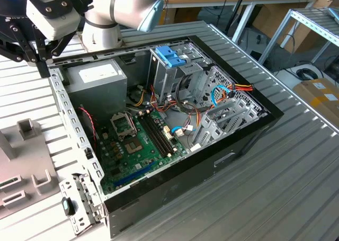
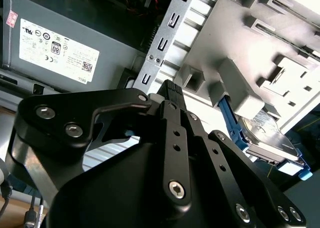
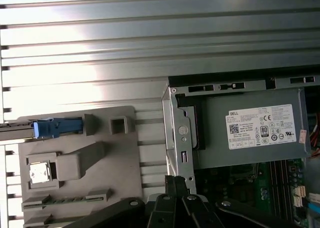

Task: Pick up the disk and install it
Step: 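Reach for the disk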

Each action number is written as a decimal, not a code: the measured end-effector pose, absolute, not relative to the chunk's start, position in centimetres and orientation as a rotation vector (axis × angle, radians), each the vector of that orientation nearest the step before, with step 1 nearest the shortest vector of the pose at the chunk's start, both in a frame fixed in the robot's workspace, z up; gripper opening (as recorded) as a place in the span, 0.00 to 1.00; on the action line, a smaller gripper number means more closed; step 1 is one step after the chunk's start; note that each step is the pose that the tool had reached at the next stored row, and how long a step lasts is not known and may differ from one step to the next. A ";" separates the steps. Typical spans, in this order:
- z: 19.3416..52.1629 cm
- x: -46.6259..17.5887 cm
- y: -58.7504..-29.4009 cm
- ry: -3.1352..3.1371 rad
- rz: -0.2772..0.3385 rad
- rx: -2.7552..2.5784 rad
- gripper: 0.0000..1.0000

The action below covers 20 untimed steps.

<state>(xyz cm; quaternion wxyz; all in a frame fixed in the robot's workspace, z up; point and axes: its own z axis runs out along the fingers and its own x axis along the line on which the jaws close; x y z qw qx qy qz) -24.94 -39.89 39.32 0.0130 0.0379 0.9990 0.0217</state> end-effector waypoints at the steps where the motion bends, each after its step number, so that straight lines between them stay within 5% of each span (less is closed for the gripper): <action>1: 39.3 -25.0 -39.9 3.112 0.068 0.118 0.11; 20: 39.3 -25.7 -39.9 3.112 0.068 0.118 0.11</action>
